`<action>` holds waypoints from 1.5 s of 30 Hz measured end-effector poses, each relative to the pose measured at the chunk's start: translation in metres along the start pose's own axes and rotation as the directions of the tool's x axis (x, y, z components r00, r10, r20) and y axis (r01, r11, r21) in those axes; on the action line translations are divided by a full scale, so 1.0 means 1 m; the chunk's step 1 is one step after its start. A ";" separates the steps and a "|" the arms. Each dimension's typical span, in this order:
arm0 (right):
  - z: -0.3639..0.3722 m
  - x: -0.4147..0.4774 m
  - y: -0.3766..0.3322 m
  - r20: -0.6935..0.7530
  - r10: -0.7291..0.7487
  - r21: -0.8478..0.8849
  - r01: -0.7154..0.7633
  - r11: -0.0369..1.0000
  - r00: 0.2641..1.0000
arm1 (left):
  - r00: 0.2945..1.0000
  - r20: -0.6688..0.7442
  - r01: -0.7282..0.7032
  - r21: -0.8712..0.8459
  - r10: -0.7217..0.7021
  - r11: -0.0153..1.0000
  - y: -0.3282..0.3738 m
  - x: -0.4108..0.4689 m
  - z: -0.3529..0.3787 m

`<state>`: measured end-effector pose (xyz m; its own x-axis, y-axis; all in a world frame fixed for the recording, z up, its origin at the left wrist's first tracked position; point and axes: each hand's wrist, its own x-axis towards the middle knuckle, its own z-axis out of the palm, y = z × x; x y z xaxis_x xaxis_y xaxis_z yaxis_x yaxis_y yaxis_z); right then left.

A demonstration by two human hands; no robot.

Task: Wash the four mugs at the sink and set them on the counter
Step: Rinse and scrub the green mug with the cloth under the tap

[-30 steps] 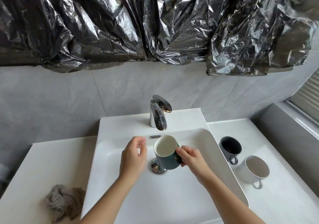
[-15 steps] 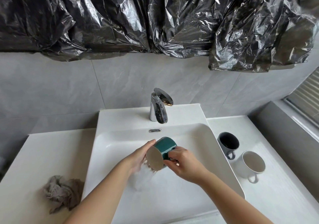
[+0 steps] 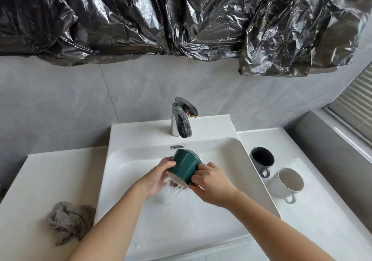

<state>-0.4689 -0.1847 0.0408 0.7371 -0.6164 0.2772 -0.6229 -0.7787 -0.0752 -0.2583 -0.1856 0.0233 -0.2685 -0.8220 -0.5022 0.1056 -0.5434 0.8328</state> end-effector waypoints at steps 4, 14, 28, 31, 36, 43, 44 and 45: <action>0.001 -0.007 0.006 0.028 0.008 -0.218 -0.001 0.976 1.000 | 0.983 0.049 -0.182 0.065 0.179 0.981 0.005 -0.009 -0.001; -0.007 -0.007 -0.006 0.035 0.113 -0.406 -0.089 0.909 0.993 | 0.918 0.097 -0.395 0.177 0.384 0.901 0.016 -0.037 0.005; -0.007 0.002 -0.036 -0.069 -0.002 -0.134 -0.007 0.991 0.998 | 0.940 0.020 -0.339 -0.018 0.339 0.941 0.014 -0.066 -0.009; -0.008 0.007 -0.050 -0.059 0.096 0.213 -0.082 0.974 0.994 | 0.974 -0.094 -0.209 -0.041 0.205 0.977 0.013 -0.072 -0.020; 0.005 0.010 -0.065 0.112 0.398 0.612 -0.378 0.694 0.911 | 0.649 -0.663 -0.387 0.133 0.372 0.912 0.012 -0.091 -0.063; 0.009 0.027 -0.093 0.058 0.519 0.754 -0.378 0.537 0.853 | 0.342 -0.884 0.400 0.445 0.320 0.801 -0.050 -0.097 -0.147; 0.011 0.028 -0.095 0.057 0.519 0.753 -0.378 0.539 0.853 | 0.384 -0.890 0.528 0.430 0.246 0.732 -0.062 -0.095 -0.157; 0.012 0.029 -0.097 0.064 0.520 0.746 -0.386 0.542 0.852 | 0.416 -0.895 0.604 0.406 0.164 0.686 -0.073 -0.094 -0.163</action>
<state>-0.3840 -0.1288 0.0445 0.3209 -0.9373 0.1361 -0.4269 -0.2714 -0.8626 -0.0850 -0.0961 -0.0283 0.7624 -0.5831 -0.2807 -0.4783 -0.7999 0.3626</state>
